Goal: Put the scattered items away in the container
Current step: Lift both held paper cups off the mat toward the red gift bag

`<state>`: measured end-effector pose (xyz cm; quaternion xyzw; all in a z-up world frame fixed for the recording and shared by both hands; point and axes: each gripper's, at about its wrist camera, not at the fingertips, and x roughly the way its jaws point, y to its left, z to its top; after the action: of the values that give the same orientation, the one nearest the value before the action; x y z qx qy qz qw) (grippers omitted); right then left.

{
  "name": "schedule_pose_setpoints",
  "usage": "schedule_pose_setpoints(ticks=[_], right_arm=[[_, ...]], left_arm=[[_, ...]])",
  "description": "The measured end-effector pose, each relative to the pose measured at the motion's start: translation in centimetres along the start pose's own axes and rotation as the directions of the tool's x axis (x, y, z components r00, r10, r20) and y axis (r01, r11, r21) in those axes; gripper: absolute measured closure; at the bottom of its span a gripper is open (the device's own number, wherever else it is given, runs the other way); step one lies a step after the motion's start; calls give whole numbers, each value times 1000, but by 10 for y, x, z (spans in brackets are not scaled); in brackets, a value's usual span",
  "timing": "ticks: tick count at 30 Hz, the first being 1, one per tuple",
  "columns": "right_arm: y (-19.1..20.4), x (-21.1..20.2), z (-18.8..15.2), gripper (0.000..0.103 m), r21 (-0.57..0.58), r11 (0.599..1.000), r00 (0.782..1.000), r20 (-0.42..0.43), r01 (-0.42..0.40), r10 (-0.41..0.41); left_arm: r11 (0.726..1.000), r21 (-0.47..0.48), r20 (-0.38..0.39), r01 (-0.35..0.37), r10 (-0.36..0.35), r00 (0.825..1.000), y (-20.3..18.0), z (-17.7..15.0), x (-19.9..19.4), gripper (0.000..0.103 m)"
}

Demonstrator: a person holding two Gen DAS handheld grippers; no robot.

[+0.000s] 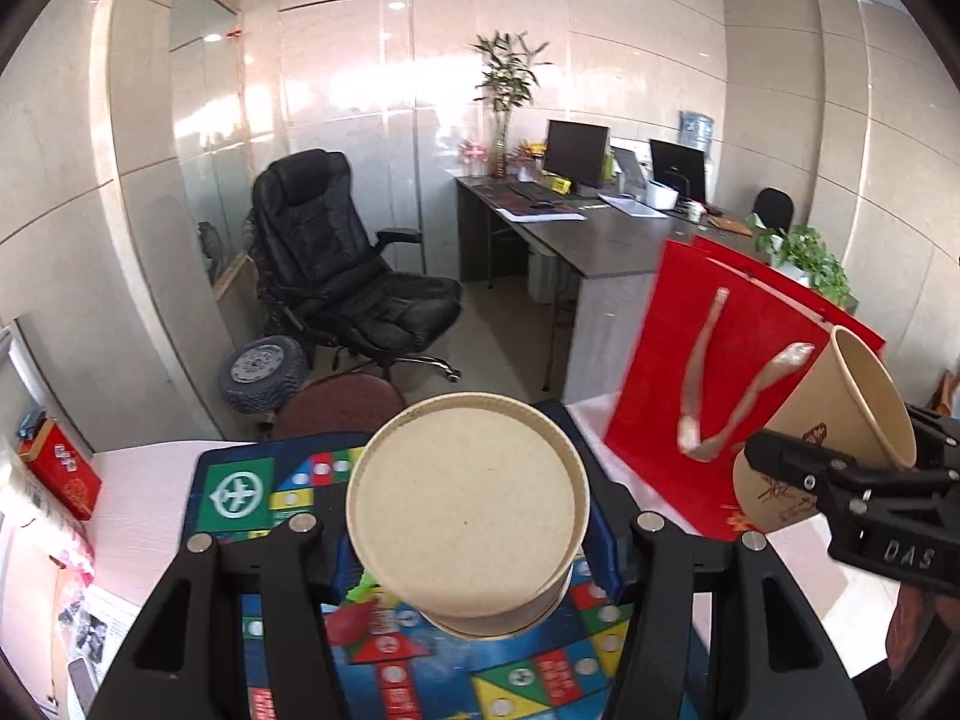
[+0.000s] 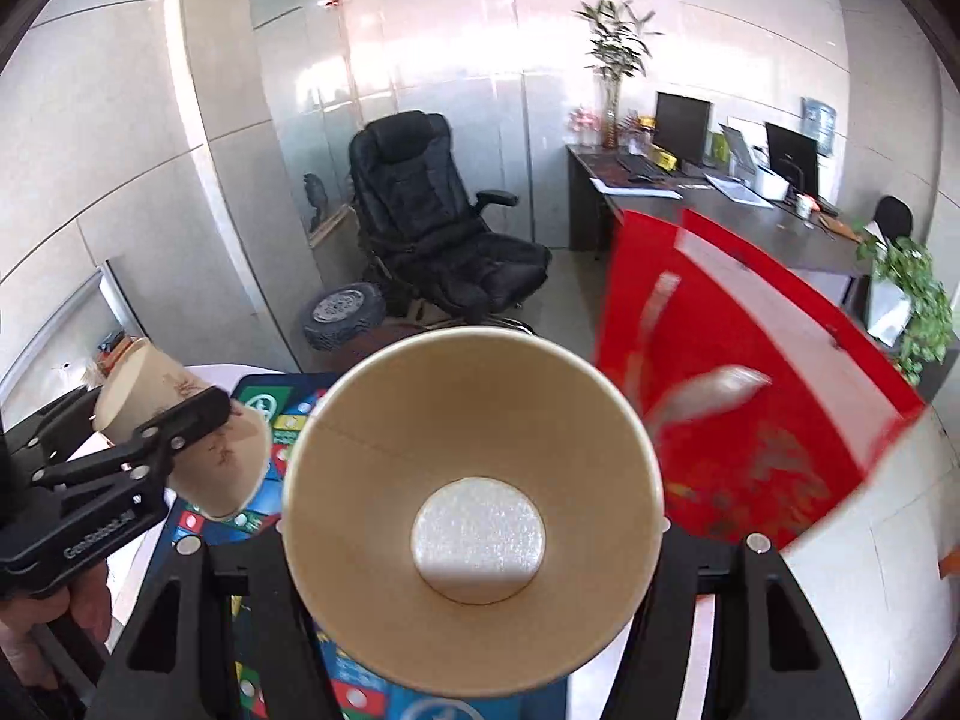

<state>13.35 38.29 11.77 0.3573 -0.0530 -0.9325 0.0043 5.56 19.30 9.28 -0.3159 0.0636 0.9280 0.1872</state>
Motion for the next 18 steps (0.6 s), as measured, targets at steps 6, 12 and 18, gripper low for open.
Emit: schedule_pose_setpoints(ticks=[6, 12, 18], right_arm=[[-57, -31, -31, 36, 85, 993, 996, -27, 87, -85], [-95, -55, -62, 36, 167, 968, 982, -59, 186, -179], [-90, -57, -76, 36, 182, 956, 972, -89, 231, -218]], left_arm=[[990, 95, -30, 105, -103, 994, -76, -3, 14, 41], [965, 160, -61, 206, -198, 978, -127, -21, 20, 41], [954, 187, -78, 233, -222, 972, -137, -34, 19, 41]])
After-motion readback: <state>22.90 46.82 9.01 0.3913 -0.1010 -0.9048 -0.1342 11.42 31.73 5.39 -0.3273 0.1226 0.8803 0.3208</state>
